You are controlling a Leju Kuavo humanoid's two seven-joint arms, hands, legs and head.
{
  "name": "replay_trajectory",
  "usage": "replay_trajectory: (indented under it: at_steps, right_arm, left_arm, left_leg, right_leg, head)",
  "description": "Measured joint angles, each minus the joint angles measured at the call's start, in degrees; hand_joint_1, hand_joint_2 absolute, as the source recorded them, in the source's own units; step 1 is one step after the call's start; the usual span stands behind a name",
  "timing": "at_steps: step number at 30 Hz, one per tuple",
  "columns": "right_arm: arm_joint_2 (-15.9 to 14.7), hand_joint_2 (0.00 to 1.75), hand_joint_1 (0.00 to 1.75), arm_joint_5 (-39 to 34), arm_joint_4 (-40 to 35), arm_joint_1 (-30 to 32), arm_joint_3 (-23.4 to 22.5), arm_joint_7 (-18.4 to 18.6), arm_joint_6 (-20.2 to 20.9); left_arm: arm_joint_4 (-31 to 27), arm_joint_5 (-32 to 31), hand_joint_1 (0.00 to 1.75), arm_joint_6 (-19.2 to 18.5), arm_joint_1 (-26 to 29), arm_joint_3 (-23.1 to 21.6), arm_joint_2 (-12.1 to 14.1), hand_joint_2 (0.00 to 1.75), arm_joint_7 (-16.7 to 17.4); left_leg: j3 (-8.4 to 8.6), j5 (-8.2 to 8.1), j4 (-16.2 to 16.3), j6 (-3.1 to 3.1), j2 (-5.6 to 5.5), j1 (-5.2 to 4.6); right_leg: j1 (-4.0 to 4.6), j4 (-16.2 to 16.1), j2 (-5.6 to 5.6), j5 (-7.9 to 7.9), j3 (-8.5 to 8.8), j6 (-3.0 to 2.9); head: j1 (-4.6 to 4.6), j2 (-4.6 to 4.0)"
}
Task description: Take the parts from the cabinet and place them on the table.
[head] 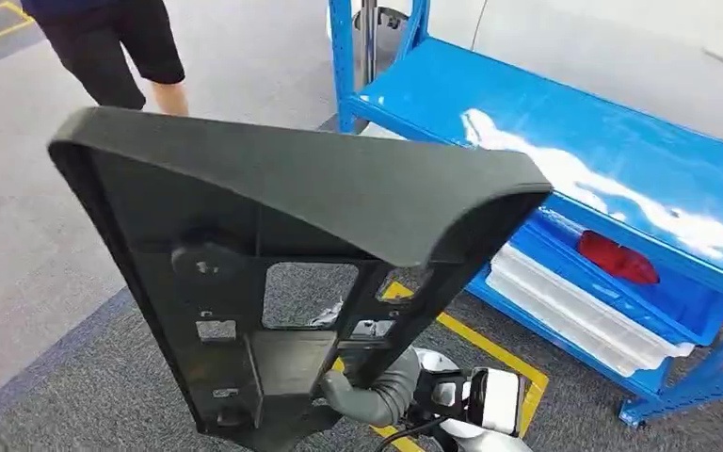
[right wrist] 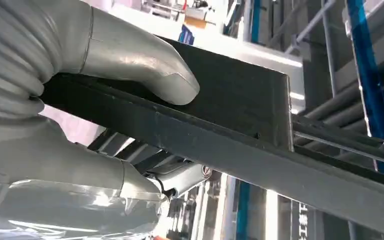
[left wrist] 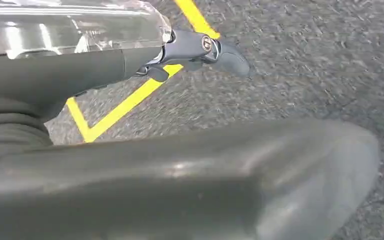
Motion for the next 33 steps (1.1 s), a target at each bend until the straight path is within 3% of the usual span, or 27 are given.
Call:
replay_trajectory:
  at_steps: [1, 2, 5, 6, 7, 8, 9, 10, 11, 12, 14, 15, 16, 17, 20, 21, 22, 23, 25, 26, 27, 28, 29, 30, 31, 32, 33]
  right_arm:
    - [0.00, 1.75, 1.75, 0.02, 0.00, 0.01, -0.13, -0.02, 0.00]
    - [0.00, 1.75, 1.75, 0.04, 0.00, 0.01, -0.26, 0.00, 0.00]
    - [0.00, 1.75, 1.75, 0.26, 0.00, 0.05, -0.48, 0.00, -0.11]
    - [0.04, 1.75, 1.75, 0.48, -0.04, 0.06, -0.48, 0.00, -0.13]
    - [0.02, 1.75, 1.75, 0.83, -0.02, 0.16, -0.50, 0.02, -0.13]
    - [0.00, 1.75, 1.75, 0.85, -0.04, 0.31, -0.55, -0.02, -0.13]
    - [-0.11, 1.75, 1.75, 0.85, 0.00, 0.62, -0.59, -0.02, -0.07]
    - [-0.18, 1.75, 1.75, 0.74, 0.00, 0.97, -0.59, -0.02, 0.07]
    - [-0.24, 1.75, 1.75, 0.57, 0.02, 1.16, -0.57, -0.02, 0.31]
    - [-0.28, 1.75, 1.75, 0.33, 0.09, 1.25, -0.59, -0.02, 0.61]
    - [-0.31, 1.75, 1.75, -0.13, 0.11, 1.23, -0.57, -0.02, 1.05]
    - [-0.31, 1.75, 1.75, -0.31, 0.11, 1.20, -0.59, -0.02, 1.25]
    - [-0.31, 1.75, 1.75, -0.35, 0.13, 1.15, -0.59, -0.02, 1.51]
    - [-0.31, 1.75, 1.75, -0.42, 0.13, 1.17, -0.61, -0.02, 1.79]
    - [-0.28, 1.75, 1.75, -1.27, 0.17, 0.98, -0.61, 0.00, 3.08]
    - [-0.11, 1.75, 1.75, -1.38, 0.17, 0.84, -0.61, -0.02, 3.45]
    - [0.09, 1.75, 1.75, -1.42, 0.17, 0.72, -0.61, 0.00, 3.76]
    - [0.35, 1.75, 1.75, -1.62, 0.15, 0.68, -0.61, -0.04, 4.04]
    - [0.52, 1.75, 1.75, -1.86, 0.26, 0.77, -0.61, -0.02, 4.07]
    - [0.61, 1.75, 1.75, -1.95, 0.46, 0.76, -0.61, -0.02, 4.07]
    - [0.72, 1.75, 1.75, -2.05, 0.65, 0.78, -0.61, 0.00, 4.07]
    - [0.85, 1.75, 1.75, -2.05, 0.79, 0.79, -0.61, -0.02, 4.04]
    - [1.03, 1.75, 1.75, -2.08, 0.87, 0.79, -0.61, -0.02, 4.00]
    - [1.16, 1.75, 1.75, -2.08, 0.94, 0.77, -0.59, -0.02, 3.98]
    - [1.33, 1.75, 1.75, -2.03, 0.94, 0.74, -0.57, 0.00, 3.85]
    - [1.44, 1.75, 1.75, -1.99, 0.94, 0.73, -0.55, -0.02, 3.58]
    - [1.42, 1.75, 1.75, -1.90, 0.94, 0.69, -0.57, -0.02, 3.43]
  left_arm:
    - [0.00, -0.22, 0.00, 0.00, -0.19, -0.09, -0.02, 0.00, -0.02]
    - [0.00, -0.37, 0.00, 0.00, -0.37, -0.15, -0.07, 0.00, -0.04]
    - [0.00, -0.81, 0.00, 0.00, 0.15, -0.22, -0.09, 0.00, -0.20]
    - [0.00, -0.76, 0.00, -0.02, 0.19, -0.22, -0.09, 0.00, -0.35]
    - [0.00, -0.68, 0.00, -0.24, 0.16, -0.22, -0.15, 0.00, -0.66]
    - [0.00, -0.54, 0.00, -0.35, -0.04, -0.20, -0.15, 0.00, -0.77]
    - [0.00, -0.48, 0.00, -0.39, -0.33, -0.20, -0.15, 0.00, -0.85]
    - [0.00, -0.44, 0.00, -0.35, -0.47, -0.20, -0.15, 0.00, -0.90]
    - [0.00, -0.28, 0.00, -0.28, -0.48, -0.20, -0.15, 0.00, -0.92]
    - [0.00, -0.02, 0.00, -0.15, -0.45, -0.17, -0.15, 0.00, -0.92]
    - [0.00, 0.31, 0.00, 0.06, -0.37, -0.07, -0.15, 0.00, -0.87]
    - [0.00, 0.39, 0.00, 0.33, -0.41, -0.02, -0.15, 0.00, -0.68]
    - [0.00, 0.75, 0.00, 0.57, -0.42, 0.13, -0.09, 0.00, -0.55]
    - [0.00, 0.94, 0.00, 0.89, -0.63, 0.31, 0.13, 0.00, -0.48]
    - [0.00, 2.27, 0.00, 2.12, 0.04, 1.47, 0.81, 0.00, -0.83]
    - [0.00, 2.73, 0.00, 2.23, 0.19, 1.94, 1.22, 0.00, -1.05]
    - [0.00, 2.97, 0.00, 2.36, 0.34, 2.25, 1.55, 0.00, -1.40]
    - [0.00, 3.28, 0.00, 2.40, 0.17, 2.67, 1.84, 0.00, -1.79]
    - [0.00, 3.32, 0.00, 2.91, -0.38, 3.45, 2.47, 0.00, -2.38]
    - [0.00, 3.28, 0.00, 3.26, -0.41, 3.72, 2.73, 0.00, -2.65]
    - [0.00, 3.26, 0.00, 3.28, -0.27, 4.00, 2.93, 0.00, -2.84]
    - [0.00, 3.26, 0.00, 3.28, 0.00, 4.28, 3.13, 0.00, -2.89]
    - [0.00, 3.24, 0.00, 3.28, 0.19, 4.44, 3.39, 0.00, -2.95]
    - [0.00, 3.19, 0.00, 3.21, 0.23, 4.61, 3.61, 0.00, -2.95]
    - [0.00, 2.97, 0.00, 3.04, 0.15, 4.72, 4.07, 0.00, -2.95]
    - [0.00, 2.60, 0.00, 2.99, -0.08, 4.74, 4.37, 0.00, -2.95]
    - [0.00, 2.43, 0.00, 2.97, -0.31, 4.74, 4.66, 0.00, -2.93]
  left_leg:
    - [1.51, -0.67, -3.17, 0.48, 2.73, -0.57]
    - [1.62, -0.32, -3.25, 1.18, 1.96, -0.84]
    - [1.18, -0.29, -3.36, 1.86, 0.26, -1.09]
    - [1.72, 0.20, -4.04, 2.40, -0.36, -0.35]
    - [1.77, 0.33, -4.25, 2.58, -0.92, -0.48]
    - [1.66, 0.39, -4.22, 2.82, -1.29, -0.49]
    - [1.59, 0.39, -4.22, 2.92, -2.11, -0.51]
    - [1.55, 0.40, -4.19, 2.97, -2.89, -0.55]
    - [1.52, 0.40, -4.10, 2.97, -3.67, -0.58]
    - [1.55, 0.38, -4.04, 2.94, -4.49, -0.58]
    - [1.65, 0.23, -3.69, 2.71, -6.19, -0.50]
    - [1.65, 0.07, -3.38, 2.48, -7.09, -0.44]
    - [1.25, -0.12, -3.03, 2.18, -7.72, -0.30]
    - [0.62, -0.31, -2.17, 1.83, -8.42, -0.60]
    - [0.10, 0.13, -2.78, 0.50, -10.33, 0.22]
    - [-0.07, 0.06, -2.63, 0.28, -10.35, 0.22]
    - [-0.28, -0.48, -1.67, 0.14, -6.41, -0.13]
    - [-1.55, -2.10, 0.89, -0.05, -4.06, -0.24]
    - [-6.04, -6.29, 9.82, -0.40, -2.46, -0.14]
    - [-8.10, -7.65, 13.88, -0.50, -2.27, -0.09]
    - [-8.97, -7.67, 15.58, -0.57, -2.15, -0.03]
    - [-8.39, -6.53, 14.55, -0.57, -2.06, 0.03]
    - [-6.50, -4.34, 10.98, -0.48, -1.93, 0.05]
    - [-3.79, -1.90, 6.03, -0.29, -1.54, 0.02]
    - [-0.70, 0.25, 0.63, 0.01, -0.04, -0.10]
    - [0.80, -0.47, -2.31, 0.39, 3.00, -0.82]
    - [0.70, -0.32, -2.56, 1.37, 2.22, -1.13]
  right_leg:
    - [0.20, -0.02, -0.58, -0.18, 0.21, 0.24]
    - [0.42, -0.02, -0.90, -0.29, 0.19, 0.62]
    - [0.29, -0.27, -2.36, -0.40, 0.61, 1.50]
    - [0.24, 0.00, -1.88, -0.86, 0.57, 2.01]
    - [-0.05, 1.57, 1.25, -1.96, 0.13, 2.21]
    - [-0.11, 4.80, 3.21, -3.97, -1.40, 2.18]
    - [-0.16, 10.03, 4.35, -6.58, -3.96, 2.22]
    - [-0.16, 14.71, 4.74, -8.42, -6.32, 2.28]
    - [-0.15, 18.13, 4.88, -9.13, -8.20, 2.31]
    - [-0.19, 18.43, 4.88, -8.24, -8.63, 2.33]
    - [-0.43, 11.39, 5.16, -3.26, -5.75, 2.28]
    - [-0.71, 5.82, 6.31, -0.30, -3.22, 2.24]
    - [-1.17, 2.01, 9.80, 0.48, -1.78, 2.25]
    - [-1.26, 1.23, 11.05, 0.06, -1.66, 2.41]
    - [-0.55, 1.47, 8.98, 0.17, -1.74, 1.36]
    - [-0.89, 0.84, 8.16, 0.44, -1.46, 0.84]
    - [-0.82, 0.45, 7.25, 0.49, -1.03, 0.44]
    - [-0.66, 0.29, 6.50, 0.46, -0.83, 0.09]
    - [-0.27, 0.31, 4.42, 0.20, -0.67, -0.28]
    - [-0.16, 0.32, 3.48, 0.08, -0.66, -0.37]
    - [-0.07, 0.33, 2.70, -0.03, -0.65, -0.38]
    - [0.02, 0.33, 2.07, -0.14, -0.57, -0.39]
    - [0.08, 0.33, 1.41, -0.28, -0.42, -0.36]
    - [0.12, 0.33, 0.78, -0.44, -0.19, -0.26]
    - [0.17, 0.33, 0.13, -0.65, 0.13, -0.10]
    - [0.57, 0.36, -0.41, -0.92, 0.32, 0.23]
    - [0.69, 0.39, -0.91, -1.06, 0.31, 0.52]
  head:
    - [0.00, 0.00]
    - [0.00, 0.00]
    - [0.00, 0.00]
    - [-0.02, 0.00]
    - [0.00, 0.00]
    - [0.00, 0.00]
    - [0.00, 0.00]
    - [0.00, 0.00]
    - [0.00, 0.00]
    - [0.00, 0.00]
    - [0.00, 0.00]
    - [0.00, 0.00]
    - [0.00, 0.00]
    - [0.00, 0.00]
    - [0.00, 0.00]
    - [-0.02, 0.00]
    - [0.00, 0.00]
    - [0.00, 0.00]
    - [0.00, 0.00]
    - [0.00, 0.00]
    - [0.00, 0.00]
    - [0.00, 0.00]
    - [0.00, 0.00]
    - [0.00, 0.00]
    - [0.00, 0.00]
    - [0.00, 0.00]
    - [0.00, 0.00]
